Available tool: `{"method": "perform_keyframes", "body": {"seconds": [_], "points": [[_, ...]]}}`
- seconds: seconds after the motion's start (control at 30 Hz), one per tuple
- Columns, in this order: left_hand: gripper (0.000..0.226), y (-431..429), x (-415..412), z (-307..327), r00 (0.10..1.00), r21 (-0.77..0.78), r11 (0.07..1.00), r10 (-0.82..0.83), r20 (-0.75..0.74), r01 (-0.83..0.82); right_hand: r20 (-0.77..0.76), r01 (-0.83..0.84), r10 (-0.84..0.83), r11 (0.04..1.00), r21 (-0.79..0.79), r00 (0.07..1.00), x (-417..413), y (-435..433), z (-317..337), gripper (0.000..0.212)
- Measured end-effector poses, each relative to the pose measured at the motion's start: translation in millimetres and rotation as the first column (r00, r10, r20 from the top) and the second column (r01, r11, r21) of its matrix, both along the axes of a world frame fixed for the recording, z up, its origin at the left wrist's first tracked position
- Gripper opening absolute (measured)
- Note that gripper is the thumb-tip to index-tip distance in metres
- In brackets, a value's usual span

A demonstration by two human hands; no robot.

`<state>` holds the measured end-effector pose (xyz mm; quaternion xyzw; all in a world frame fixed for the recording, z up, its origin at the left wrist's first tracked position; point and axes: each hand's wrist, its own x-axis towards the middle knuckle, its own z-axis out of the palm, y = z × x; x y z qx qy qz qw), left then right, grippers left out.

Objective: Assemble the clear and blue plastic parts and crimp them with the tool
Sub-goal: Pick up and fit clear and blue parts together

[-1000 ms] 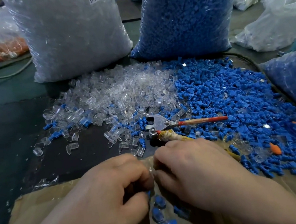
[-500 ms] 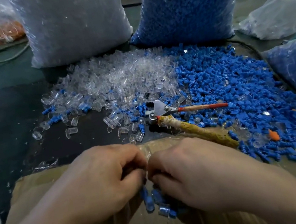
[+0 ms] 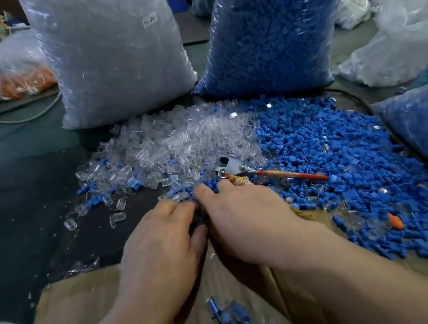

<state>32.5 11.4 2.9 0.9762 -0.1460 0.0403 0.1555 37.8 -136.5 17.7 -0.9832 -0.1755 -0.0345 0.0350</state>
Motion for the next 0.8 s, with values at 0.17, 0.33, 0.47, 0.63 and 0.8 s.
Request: {"method": "perform_keyframes", "body": {"seconds": [0.17, 0.33, 0.47, 0.63, 0.8], "points": [[0.034, 1, 0, -5, 0.996, -0.221, 0.972, 0.087, 0.022, -0.080, 0.033, 0.023, -0.028, 0.990, 0.142, 0.999, 0, -2, -6, 0.012], [0.029, 3, 2, -10, 0.993, -0.382, 0.921, 0.106, 0.054, -0.078, -0.062, 0.133, -0.118, 0.931, 0.341, 0.991, 5, -10, -5, 0.015], [0.024, 4, 3, -9, 0.994, -0.413, 0.909, 0.093, 0.053, -0.063, -0.182, 0.246, -0.176, 0.818, 0.520, 0.968, 4, -18, 0, 0.012], [0.022, 4, 3, -7, 0.995, -0.398, 0.915, 0.087, 0.041, -0.064, -0.475, 0.447, 0.000, 0.341, 0.827, 0.880, -3, -21, 2, 0.011], [0.030, 1, 1, -5, 0.985, -0.376, 0.923, 0.134, 0.111, -0.083, -0.483, 0.539, 0.342, -0.090, 0.837, 0.806, -11, -18, -1, 0.011]]}}
